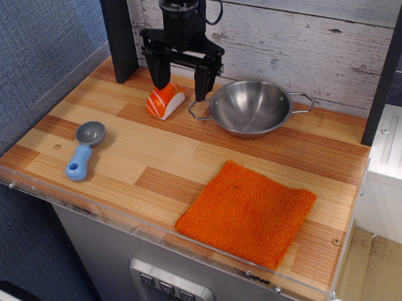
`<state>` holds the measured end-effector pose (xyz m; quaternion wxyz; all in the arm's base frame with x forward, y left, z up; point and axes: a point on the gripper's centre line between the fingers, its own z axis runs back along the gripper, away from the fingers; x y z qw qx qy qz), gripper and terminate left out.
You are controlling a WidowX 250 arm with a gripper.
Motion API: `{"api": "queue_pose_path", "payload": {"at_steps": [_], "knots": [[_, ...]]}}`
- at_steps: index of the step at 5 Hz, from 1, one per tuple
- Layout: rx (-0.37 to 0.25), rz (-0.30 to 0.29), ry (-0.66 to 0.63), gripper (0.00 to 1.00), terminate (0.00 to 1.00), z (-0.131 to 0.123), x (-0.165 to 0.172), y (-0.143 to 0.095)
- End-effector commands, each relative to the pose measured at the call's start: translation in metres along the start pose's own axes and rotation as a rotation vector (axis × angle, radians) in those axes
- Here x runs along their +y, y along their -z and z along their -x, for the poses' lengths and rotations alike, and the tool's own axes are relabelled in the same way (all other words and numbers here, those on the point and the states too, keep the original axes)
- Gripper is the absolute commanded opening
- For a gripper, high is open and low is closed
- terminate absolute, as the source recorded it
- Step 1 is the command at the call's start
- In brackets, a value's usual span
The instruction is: Pick up the apple and put it on the orange cloth
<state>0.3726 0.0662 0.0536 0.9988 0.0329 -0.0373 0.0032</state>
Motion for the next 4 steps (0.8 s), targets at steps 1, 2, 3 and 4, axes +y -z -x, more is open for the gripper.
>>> {"api": "queue_pose_path", "payload": {"at_steps": [1, 2, 3, 4], "knots": [[-0.067, 0.015, 0.020, 1.00, 0.00, -0.006, 0.014, -0.009], [-0.087, 0.032, 0.004, 1.00, 0.00, -0.005, 0.033, -0.020], [-0.085, 0.063, -0.024, 1.00, 0.00, -0.001, 0.046, -0.018], [-0.080, 0.075, -0.028, 1.00, 0.00, -0.002, 0.047, -0.009]]}}
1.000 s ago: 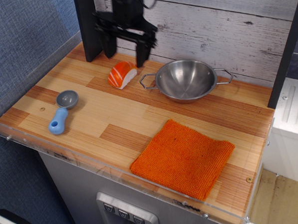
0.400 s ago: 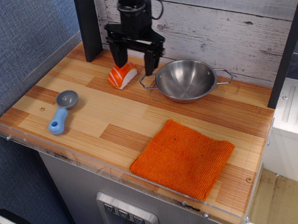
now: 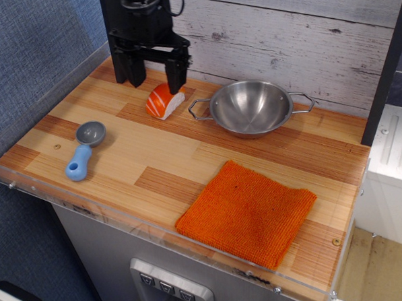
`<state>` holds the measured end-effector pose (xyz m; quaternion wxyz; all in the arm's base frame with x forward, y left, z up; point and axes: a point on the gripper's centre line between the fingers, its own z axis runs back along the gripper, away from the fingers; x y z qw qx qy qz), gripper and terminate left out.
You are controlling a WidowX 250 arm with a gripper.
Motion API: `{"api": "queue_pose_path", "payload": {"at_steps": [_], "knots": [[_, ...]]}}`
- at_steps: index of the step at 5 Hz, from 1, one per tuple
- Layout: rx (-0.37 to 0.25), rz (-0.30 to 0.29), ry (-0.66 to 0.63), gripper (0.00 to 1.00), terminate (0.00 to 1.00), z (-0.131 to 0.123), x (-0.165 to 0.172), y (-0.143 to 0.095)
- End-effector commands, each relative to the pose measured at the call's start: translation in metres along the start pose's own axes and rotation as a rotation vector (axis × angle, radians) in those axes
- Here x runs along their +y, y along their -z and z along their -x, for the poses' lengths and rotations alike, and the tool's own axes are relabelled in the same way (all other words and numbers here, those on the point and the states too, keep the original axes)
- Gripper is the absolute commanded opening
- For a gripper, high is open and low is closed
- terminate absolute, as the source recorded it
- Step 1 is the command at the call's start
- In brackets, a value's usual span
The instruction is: Pick up the apple and put it on the orange cloth
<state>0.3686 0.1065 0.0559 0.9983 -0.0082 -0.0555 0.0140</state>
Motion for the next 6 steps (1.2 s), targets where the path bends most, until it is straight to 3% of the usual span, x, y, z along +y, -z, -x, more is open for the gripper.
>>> {"api": "queue_pose_path", "payload": {"at_steps": [1, 2, 4, 5, 6], "knots": [[-0.039, -0.012, 0.000, 1.00, 0.00, -0.007, 0.000, 0.006], [-0.015, -0.033, 0.025, 1.00, 0.00, -0.003, -0.015, 0.026], [-0.009, -0.045, 0.042, 1.00, 0.00, 0.002, -0.029, 0.036], [-0.034, -0.044, 0.032, 0.00, 0.00, 0.006, -0.029, 0.029], [-0.059, -0.032, 0.017, 0.00, 0.00, 0.009, -0.025, 0.011]]}}
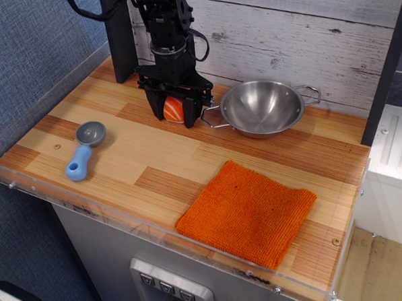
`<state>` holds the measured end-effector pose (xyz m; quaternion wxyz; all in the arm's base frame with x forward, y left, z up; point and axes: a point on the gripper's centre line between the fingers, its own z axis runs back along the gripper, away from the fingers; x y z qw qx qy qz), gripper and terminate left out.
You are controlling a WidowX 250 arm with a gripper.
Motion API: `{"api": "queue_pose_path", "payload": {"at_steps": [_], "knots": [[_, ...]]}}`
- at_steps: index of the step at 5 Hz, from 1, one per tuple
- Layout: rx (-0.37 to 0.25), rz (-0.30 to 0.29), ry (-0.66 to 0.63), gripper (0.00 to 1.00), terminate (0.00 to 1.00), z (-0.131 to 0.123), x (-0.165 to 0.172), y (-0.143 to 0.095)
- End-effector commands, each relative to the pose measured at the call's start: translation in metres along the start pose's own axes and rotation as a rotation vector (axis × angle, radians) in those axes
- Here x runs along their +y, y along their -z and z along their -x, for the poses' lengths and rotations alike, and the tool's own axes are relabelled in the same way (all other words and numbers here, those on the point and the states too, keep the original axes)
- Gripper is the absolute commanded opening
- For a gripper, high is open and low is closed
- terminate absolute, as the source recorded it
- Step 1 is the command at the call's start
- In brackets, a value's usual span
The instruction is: Pick up the apple and put it on the orange cloth
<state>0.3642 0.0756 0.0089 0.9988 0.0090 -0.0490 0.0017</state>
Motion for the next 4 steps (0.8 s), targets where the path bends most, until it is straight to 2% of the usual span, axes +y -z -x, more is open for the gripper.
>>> {"api": "queue_pose_path", "payload": {"at_steps": [1, 2, 3, 4], "knots": [[-0.097, 0.017, -0.025, 0.00, 0.00, 0.009, 0.012, -0.061], [-0.109, 0.047, -0.047, 0.00, 0.00, 0.021, 0.022, -0.091], [-0.157, 0.076, -0.064, 0.00, 0.00, 0.034, 0.032, -0.132], [-0.167, 0.065, 0.011, 0.00, 0.00, 0.038, 0.006, -0.158]]}}
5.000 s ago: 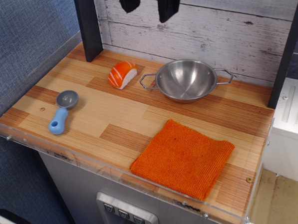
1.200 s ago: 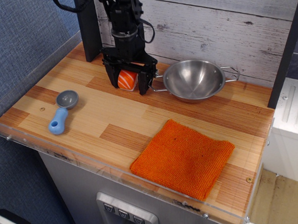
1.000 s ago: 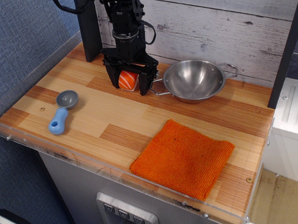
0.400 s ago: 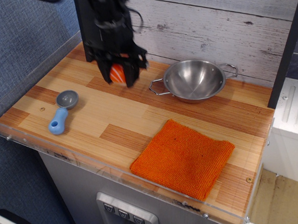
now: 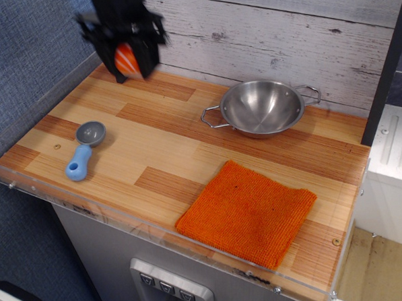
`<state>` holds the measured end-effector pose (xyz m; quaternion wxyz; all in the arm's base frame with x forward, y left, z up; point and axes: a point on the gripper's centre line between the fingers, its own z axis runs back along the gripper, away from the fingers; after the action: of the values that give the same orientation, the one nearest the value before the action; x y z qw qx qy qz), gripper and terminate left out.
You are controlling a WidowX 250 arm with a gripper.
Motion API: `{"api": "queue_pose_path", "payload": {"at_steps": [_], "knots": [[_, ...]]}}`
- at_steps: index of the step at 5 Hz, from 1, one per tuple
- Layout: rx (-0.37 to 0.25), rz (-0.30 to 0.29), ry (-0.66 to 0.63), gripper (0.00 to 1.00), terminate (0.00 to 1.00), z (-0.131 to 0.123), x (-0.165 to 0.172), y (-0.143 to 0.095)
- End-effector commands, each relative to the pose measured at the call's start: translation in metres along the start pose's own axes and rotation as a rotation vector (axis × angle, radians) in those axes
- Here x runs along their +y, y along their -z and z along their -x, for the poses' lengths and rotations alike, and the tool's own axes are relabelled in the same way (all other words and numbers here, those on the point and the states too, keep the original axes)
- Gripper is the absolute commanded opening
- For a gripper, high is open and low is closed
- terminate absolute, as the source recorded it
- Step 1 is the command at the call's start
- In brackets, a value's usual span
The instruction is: Pick up the apple and put it on the orange cloth
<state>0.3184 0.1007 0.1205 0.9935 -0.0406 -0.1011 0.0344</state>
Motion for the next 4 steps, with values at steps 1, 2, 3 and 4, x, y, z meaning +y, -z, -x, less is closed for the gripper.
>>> {"api": "queue_pose_path", "payload": {"at_steps": [1, 2, 3, 4], "knots": [[-0.027, -0.021, 0.179, 0.00, 0.00, 0.011, -0.063, -0.045], [0.010, 0.010, 0.244, 0.00, 0.00, 0.030, -0.094, -0.038], [0.042, 0.019, 0.303, 0.00, 0.00, 0.052, -0.115, -0.025], [0.066, 0.022, 0.357, 0.00, 0.00, 0.068, -0.128, -0.008]]}}
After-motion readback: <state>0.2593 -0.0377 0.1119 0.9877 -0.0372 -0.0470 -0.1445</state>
